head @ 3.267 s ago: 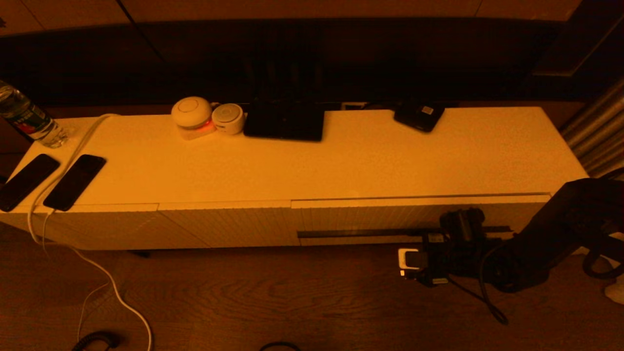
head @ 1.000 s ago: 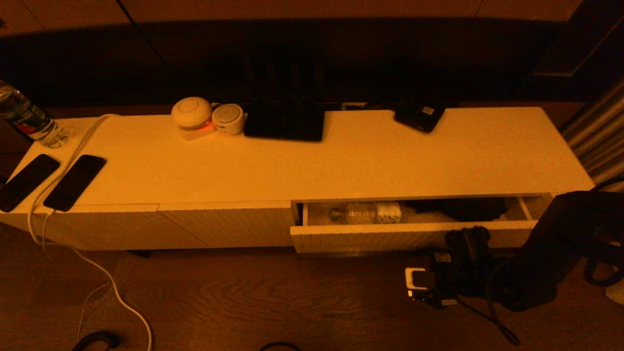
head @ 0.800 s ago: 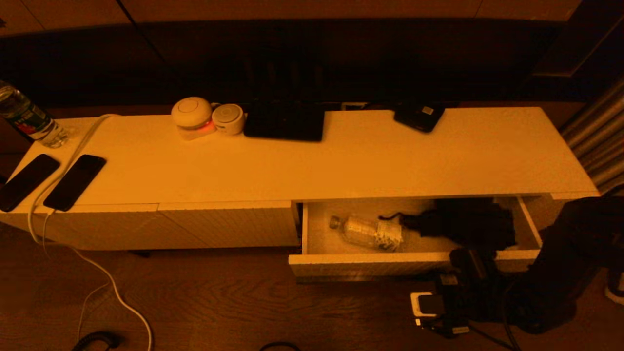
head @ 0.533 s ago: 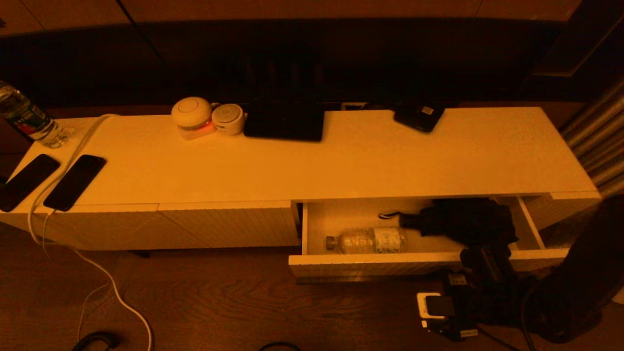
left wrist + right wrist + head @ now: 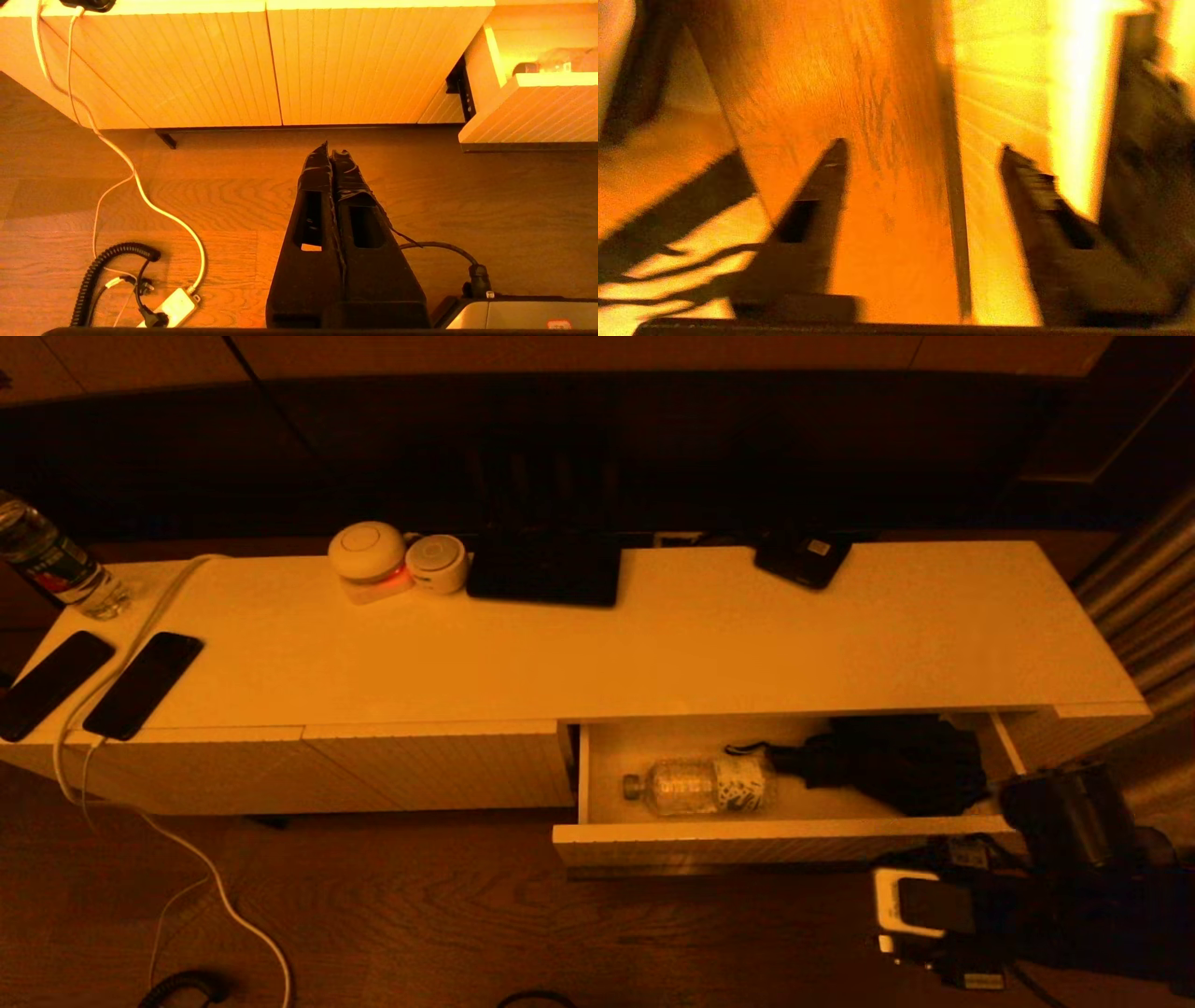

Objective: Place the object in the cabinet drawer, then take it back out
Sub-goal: Open the drawer

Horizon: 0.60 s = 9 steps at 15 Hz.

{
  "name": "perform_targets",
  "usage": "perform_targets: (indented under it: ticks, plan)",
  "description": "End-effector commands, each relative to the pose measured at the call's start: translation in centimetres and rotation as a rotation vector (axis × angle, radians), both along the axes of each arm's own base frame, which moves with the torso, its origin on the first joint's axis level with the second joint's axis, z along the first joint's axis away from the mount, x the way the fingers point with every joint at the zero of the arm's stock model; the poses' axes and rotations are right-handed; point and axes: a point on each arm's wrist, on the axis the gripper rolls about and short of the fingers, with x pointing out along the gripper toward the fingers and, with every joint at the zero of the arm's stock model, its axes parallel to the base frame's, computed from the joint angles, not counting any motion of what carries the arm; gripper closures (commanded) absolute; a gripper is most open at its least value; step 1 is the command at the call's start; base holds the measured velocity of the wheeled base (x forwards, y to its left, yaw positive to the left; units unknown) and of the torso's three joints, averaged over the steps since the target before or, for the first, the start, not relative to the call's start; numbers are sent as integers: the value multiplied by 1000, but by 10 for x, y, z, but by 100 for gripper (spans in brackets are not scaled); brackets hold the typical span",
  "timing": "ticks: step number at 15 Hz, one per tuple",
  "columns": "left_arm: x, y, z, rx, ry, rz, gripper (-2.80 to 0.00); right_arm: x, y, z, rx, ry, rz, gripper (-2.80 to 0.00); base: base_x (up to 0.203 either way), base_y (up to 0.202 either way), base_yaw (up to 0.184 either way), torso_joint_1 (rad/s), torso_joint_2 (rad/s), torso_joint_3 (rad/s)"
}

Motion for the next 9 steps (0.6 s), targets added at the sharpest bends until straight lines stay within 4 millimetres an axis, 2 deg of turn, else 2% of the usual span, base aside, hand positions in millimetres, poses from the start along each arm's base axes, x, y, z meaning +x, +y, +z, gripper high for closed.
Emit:
perform_targets:
  ticks: [1,6,7,9]
  plan:
    - [0,0,0,0,0,0,0,-21,-6,40,74,-64,-51,0,0,0,0,0,0,0]
    - [0,0,0,0,0,0,0,-27,-1,94,270,162,-323,0,0,0,0,0,0,0]
    - [0,0,0,0,0,0,0,-28,2,97,293,214,-365,0,0,0,0,0,0,0]
    - [0,0,0,0,0,0,0,-16,14,106,398,302,-490,0,0,0,0,0,0,0]
